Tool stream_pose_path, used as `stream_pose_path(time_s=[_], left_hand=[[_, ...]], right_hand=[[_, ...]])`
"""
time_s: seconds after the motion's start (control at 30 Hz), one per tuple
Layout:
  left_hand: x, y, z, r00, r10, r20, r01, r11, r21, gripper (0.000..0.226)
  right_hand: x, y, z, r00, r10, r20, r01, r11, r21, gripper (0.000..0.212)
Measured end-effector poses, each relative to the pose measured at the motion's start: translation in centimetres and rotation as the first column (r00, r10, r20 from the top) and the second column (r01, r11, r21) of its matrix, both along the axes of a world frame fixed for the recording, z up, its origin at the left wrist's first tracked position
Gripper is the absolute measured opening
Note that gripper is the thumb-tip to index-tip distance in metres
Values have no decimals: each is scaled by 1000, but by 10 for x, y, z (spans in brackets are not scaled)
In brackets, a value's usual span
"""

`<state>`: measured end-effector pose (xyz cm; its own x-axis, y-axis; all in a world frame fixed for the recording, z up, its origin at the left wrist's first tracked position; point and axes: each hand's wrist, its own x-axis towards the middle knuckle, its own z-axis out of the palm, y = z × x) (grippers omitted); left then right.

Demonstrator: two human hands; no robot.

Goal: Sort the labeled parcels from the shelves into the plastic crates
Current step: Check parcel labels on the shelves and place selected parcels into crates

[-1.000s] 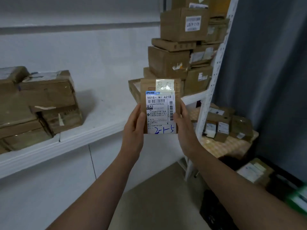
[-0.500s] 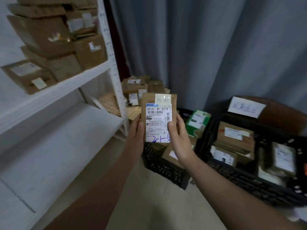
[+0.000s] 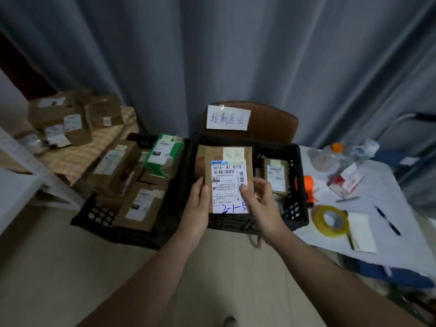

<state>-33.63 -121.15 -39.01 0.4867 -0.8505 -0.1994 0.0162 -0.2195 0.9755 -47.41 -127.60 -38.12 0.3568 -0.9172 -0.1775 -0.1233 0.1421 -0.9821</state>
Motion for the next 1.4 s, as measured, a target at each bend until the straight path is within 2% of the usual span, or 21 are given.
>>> stream_pose_path(time_s=[0.13,0.37,0.47,0.6,0.83,0.97,1.13,1.27,1.33,1.4], left_hand=[[-22,-29,-33,999,-46,-24,49,991,123,44],[1,-76,-74,991,-34,129,-15,932,363,38],[14,-115,-87,976,-125,177,32,891,453,36],[16,-169,-123,935,-327,138,217,833,508,37],[-10,-201,-184,881,-471,37,367,732,574,37],[-13,-202,-209,918,-396,-20,328,732,596,36],[-17,-200,-235,920,-387,57,268,730,629,36],[-19,-212,-249,908,-407,102,251,722,645,43],[-14,-218,-255,896,-436,86,290,721,629,56],[-7,-218,-265,861,-507,42,373,685,626,71]], right_hand=[[-31,-28,-42,996,-24,-89,35,990,134,45],[-10,-76,-98,960,67,-270,10,962,272,43],[3,-112,-110,925,94,-368,13,960,279,39],[-5,-161,-128,870,80,-486,59,963,264,36],[-38,-189,-172,834,139,-534,75,930,360,34],[-36,-193,-200,852,182,-490,35,915,402,33],[-34,-194,-231,856,237,-459,-40,916,399,33],[-37,-200,-252,856,245,-455,-87,936,342,47],[-38,-207,-261,860,272,-431,-143,941,308,62],[-38,-209,-271,815,371,-445,-247,917,312,76]])
